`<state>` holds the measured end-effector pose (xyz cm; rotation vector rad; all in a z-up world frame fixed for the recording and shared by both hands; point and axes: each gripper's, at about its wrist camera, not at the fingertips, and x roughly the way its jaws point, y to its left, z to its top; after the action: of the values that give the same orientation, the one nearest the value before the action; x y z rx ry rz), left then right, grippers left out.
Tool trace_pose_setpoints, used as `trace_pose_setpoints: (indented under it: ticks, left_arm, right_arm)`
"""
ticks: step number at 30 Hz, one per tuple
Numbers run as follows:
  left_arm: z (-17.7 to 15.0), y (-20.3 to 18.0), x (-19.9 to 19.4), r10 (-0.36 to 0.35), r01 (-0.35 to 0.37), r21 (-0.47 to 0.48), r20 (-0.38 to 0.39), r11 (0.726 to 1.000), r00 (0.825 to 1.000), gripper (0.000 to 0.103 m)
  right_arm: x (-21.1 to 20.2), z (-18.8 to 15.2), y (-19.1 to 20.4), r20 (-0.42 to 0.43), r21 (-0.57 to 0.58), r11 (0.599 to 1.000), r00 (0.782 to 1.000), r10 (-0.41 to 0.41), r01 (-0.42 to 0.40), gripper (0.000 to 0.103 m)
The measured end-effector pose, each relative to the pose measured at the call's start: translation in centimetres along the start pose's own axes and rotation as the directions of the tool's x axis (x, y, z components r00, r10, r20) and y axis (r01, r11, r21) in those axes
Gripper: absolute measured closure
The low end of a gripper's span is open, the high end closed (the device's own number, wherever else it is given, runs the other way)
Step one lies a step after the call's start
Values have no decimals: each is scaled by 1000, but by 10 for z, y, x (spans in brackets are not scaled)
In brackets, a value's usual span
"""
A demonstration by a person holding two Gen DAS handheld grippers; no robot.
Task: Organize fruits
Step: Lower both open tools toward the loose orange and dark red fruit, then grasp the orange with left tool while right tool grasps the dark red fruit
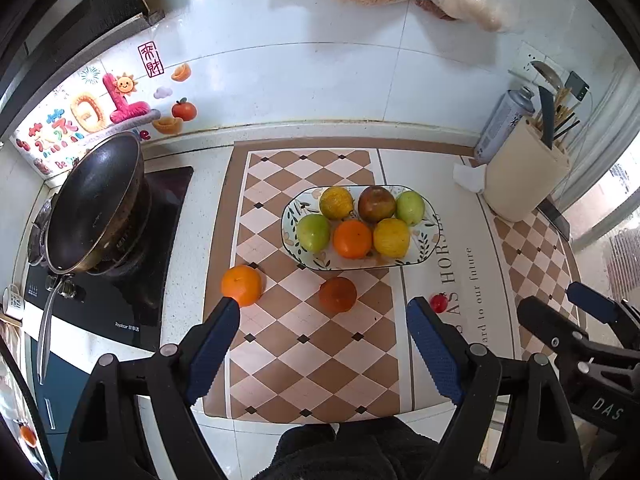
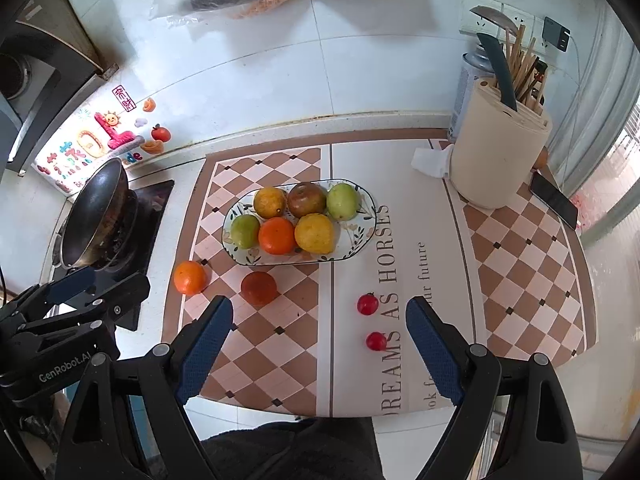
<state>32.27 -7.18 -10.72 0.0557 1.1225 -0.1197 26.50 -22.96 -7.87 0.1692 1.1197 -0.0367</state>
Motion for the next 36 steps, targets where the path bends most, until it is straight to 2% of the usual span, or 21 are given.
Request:
trace_pose_setpoints:
  ticks: [9,11,12,18,22,26,30,33,35,36]
  left_arm:
    - [-4,7,3,-8,8,-18,-8,1000,1000,18]
    - [-3,10,10,-26,26,-20,-26,999,999,2]
    - [-2,12,14,-25,25,-18,-34,1000,999,2]
    - [6,48,55,73,-78,-52,-83,996,994,1]
    - [8,81,91,137,-152,-94,-152,984,979,1]
    - [13,110,133,165,-198,-130,-231,971,959,1]
    - [17,136,170,129,-200,-202,-317,959,940,1]
    - [16,146,196,77,-179,-241,-381,954,921,1]
    - [14,146,211,66,-176,-233,-416,956,907,1]
    - [13,145,219,59,-173,-229,-431,958,900,1]
  right_arm:
    - [4,-2,0,-16,10,1000,1000,19,-19,10]
    - [13,-1,2,-34,6,1000,999,26,-25,6]
    - [20,0,4,-49,0,999,998,36,-36,6]
    - [84,4,19,-136,4,992,983,123,-123,6]
    - [154,5,36,-230,27,983,956,181,-180,6]
    - [221,3,58,-327,10,982,928,179,-186,6]
    - [275,0,72,-407,48,979,891,200,-198,6]
    - [297,-4,82,-443,34,980,877,189,-194,7]
    - [305,-5,85,-462,25,981,868,182,-192,9]
    - [311,-6,87,-470,29,981,863,184,-194,14]
